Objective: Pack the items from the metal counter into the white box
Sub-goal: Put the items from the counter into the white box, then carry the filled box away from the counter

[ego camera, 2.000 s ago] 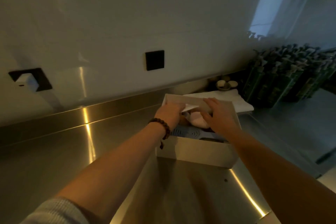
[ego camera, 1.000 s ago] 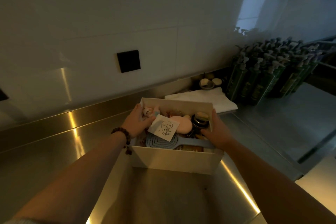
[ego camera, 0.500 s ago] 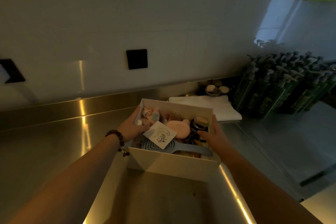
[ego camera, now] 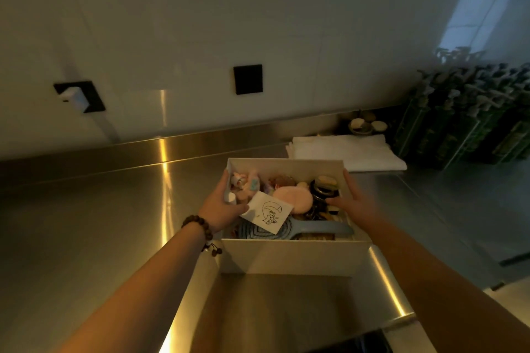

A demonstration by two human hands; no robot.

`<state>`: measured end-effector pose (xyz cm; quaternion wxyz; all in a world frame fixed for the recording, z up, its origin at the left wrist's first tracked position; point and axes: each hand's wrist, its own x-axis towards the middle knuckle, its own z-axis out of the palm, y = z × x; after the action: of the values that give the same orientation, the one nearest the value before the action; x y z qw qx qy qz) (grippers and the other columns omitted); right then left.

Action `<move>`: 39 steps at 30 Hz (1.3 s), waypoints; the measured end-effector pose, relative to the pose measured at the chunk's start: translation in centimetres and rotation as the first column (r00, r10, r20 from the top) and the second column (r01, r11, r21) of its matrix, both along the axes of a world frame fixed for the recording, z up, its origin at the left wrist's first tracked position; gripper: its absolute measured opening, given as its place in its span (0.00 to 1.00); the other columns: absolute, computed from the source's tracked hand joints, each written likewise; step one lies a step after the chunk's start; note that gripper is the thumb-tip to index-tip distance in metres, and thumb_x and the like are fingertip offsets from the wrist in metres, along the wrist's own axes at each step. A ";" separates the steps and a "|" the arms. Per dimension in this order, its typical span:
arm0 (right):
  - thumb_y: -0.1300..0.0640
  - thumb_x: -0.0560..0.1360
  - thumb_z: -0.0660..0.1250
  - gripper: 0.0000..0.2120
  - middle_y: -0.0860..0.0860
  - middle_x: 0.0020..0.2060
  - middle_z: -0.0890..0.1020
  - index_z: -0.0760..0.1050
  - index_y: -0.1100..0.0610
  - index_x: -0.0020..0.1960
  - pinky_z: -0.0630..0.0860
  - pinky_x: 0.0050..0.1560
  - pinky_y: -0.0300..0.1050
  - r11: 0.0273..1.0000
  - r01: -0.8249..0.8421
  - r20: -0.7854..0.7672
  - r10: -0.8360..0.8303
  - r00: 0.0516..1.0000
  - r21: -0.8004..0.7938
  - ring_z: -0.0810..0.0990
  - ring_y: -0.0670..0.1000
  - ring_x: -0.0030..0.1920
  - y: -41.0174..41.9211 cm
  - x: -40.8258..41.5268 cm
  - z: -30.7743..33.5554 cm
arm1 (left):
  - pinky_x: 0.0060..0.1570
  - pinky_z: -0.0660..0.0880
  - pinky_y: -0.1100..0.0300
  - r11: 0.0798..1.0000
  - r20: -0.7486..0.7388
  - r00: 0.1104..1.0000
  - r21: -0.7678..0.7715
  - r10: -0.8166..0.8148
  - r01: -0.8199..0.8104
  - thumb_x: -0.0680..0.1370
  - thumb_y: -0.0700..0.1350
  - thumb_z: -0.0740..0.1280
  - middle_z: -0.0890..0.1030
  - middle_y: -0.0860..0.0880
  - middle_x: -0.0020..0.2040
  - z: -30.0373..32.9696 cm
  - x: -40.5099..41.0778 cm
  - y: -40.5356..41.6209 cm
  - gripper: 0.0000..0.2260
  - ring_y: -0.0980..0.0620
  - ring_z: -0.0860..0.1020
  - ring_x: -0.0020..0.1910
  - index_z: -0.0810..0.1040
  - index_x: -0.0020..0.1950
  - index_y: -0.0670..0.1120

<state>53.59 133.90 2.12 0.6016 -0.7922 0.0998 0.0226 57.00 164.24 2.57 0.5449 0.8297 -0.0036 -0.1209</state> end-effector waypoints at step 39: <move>0.66 0.70 0.71 0.46 0.51 0.73 0.64 0.49 0.45 0.77 0.65 0.66 0.50 0.892 -0.452 0.099 0.450 0.888 0.001 0.66 0.50 0.69 5.2 -7.0 2.2 | 0.28 0.75 0.69 0.895 -0.026 0.916 -0.199 0.401 -0.398 0.69 0.36 0.72 0.63 0.47 0.71 2.9 -19.4 4.6 0.45 0.63 0.78 0.38 0.50 0.75 0.60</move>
<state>46.63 139.05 4.32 0.5933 -0.7867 -0.1162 0.1245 37.65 168.86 5.44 0.6387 0.7546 0.1503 0.0013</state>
